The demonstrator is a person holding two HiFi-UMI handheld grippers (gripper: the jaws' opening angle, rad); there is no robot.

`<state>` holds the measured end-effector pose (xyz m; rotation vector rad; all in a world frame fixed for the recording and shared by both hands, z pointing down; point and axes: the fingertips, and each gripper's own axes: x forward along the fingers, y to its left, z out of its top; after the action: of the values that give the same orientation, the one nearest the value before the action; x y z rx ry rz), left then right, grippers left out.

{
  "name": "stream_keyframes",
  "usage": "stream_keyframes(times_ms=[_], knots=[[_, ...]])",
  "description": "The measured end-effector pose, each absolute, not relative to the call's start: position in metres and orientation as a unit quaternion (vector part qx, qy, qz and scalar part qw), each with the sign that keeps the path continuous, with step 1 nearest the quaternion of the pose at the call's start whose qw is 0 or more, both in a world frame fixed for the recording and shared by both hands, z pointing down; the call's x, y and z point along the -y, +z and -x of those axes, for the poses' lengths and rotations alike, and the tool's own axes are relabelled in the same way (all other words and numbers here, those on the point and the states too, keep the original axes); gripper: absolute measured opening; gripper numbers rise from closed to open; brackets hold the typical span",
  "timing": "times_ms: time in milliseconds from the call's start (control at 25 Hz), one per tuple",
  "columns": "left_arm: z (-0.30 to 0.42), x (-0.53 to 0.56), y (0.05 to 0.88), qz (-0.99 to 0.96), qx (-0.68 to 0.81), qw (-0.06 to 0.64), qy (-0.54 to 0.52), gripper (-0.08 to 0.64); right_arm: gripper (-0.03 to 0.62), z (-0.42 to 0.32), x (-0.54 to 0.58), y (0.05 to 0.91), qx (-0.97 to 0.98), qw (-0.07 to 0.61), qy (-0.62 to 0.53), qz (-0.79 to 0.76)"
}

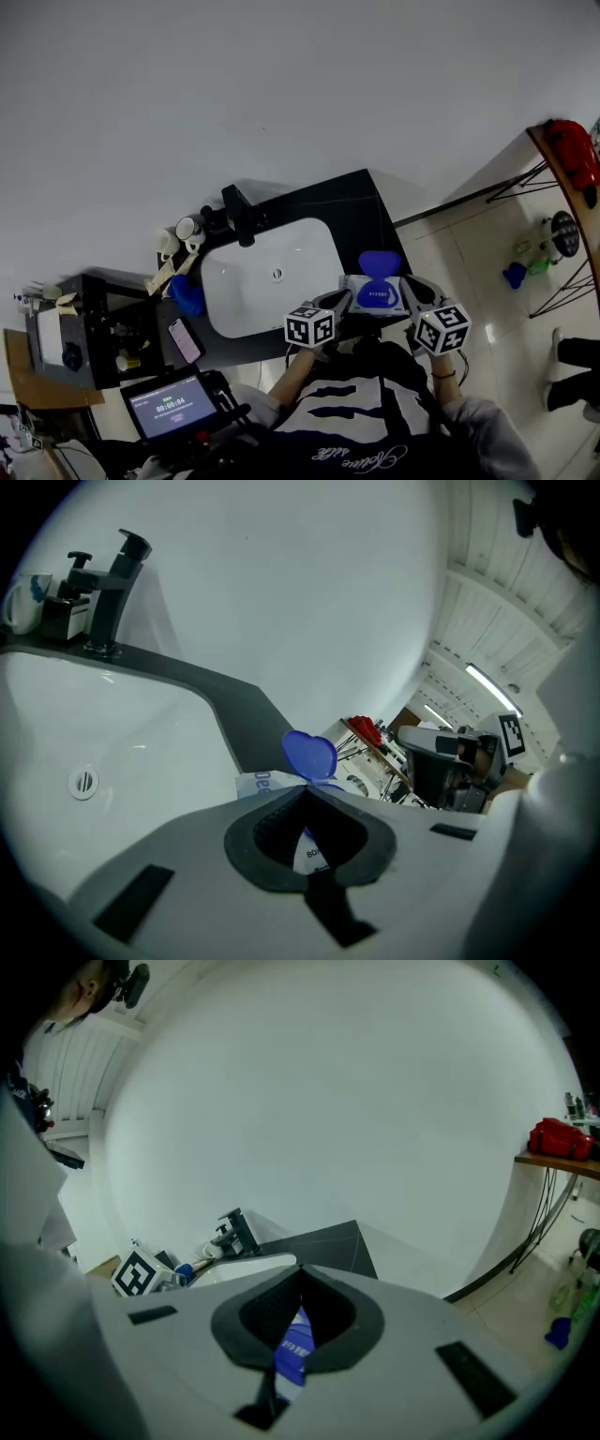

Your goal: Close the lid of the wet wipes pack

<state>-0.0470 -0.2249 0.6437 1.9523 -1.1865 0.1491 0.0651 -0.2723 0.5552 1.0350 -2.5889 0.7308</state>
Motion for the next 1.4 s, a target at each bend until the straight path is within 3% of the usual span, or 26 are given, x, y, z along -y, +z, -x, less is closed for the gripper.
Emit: stream_keyframes(times_ms=[240,720,1400], knots=[[0.049,0.229,0.664,-0.736,0.485,0.47,0.045,0.0,-0.011,-0.079,0.312,0.596,0.887,0.2,0.254,-0.331],[0.061,0.233,0.669,-0.707,0.502,0.496,0.034,0.0,-0.011,-0.068,0.363,0.663,0.876,0.313,0.262,-0.256],[0.054,0.237,0.664,-0.71,0.495,0.501,0.033,0.0,-0.011,-0.044,0.292,0.615,0.904,0.279,0.27,-0.179]])
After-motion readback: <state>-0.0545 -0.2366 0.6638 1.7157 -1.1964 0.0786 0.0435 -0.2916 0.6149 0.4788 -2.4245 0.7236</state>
